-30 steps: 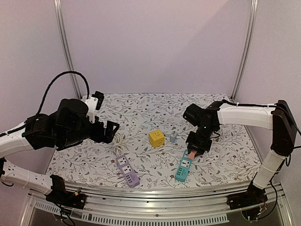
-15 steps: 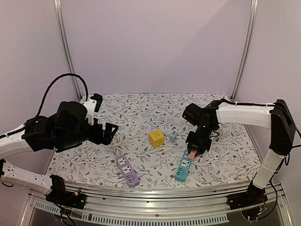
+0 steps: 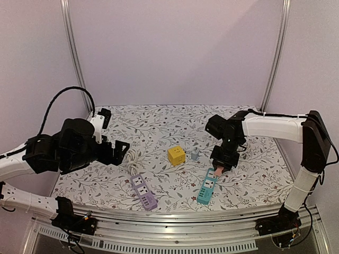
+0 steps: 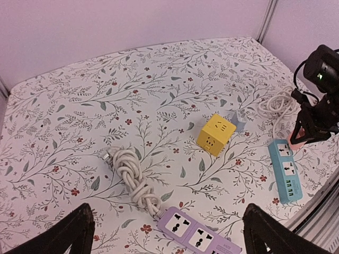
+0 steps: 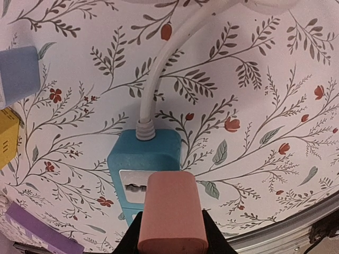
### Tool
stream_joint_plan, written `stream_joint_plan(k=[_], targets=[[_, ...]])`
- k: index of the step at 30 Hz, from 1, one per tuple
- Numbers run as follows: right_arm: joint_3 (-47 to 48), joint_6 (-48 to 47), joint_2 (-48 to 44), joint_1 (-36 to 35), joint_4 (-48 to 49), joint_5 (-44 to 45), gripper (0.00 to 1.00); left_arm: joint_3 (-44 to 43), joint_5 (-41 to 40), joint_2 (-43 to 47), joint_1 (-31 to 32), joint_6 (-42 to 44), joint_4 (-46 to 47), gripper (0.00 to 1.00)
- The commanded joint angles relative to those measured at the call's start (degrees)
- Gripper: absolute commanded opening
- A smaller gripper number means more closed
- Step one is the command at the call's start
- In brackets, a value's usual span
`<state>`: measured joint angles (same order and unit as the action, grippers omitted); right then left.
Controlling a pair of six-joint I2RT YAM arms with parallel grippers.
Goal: Insert the plug
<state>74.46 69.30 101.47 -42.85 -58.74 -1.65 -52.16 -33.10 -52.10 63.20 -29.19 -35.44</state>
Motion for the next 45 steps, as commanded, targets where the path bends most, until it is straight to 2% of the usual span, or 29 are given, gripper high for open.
stream_joint_plan(k=[1, 4, 11, 20, 45], targets=[[1.02, -1.40, 2.22, 0.88, 1.99, 1.28, 0.00, 0.92, -1.12, 0.20, -0.71, -0.58, 0.00, 0.98], [1.04, -3.18, 2.31, 0.55, 4.00, -2.88, 0.00, 1.09, -1.42, 0.18, -0.71, -0.78, 0.18, 0.98], [1.46, -4.24, -4.14, 0.48, 4.71, -5.60, 0.00, 2.96, -2.18, 1.37, -0.71, -1.26, 1.71, 0.98], [-1.59, -5.29, -4.04, 0.53, 3.53, -7.85, 0.00, 4.33, -3.03, 2.97, -0.71, -0.39, 2.70, 0.98], [-6.24, -5.00, -2.39, 1.71, 3.99, -6.89, 0.00, 5.75, -2.97, 4.20, -0.71, -1.62, 2.31, 0.98]])
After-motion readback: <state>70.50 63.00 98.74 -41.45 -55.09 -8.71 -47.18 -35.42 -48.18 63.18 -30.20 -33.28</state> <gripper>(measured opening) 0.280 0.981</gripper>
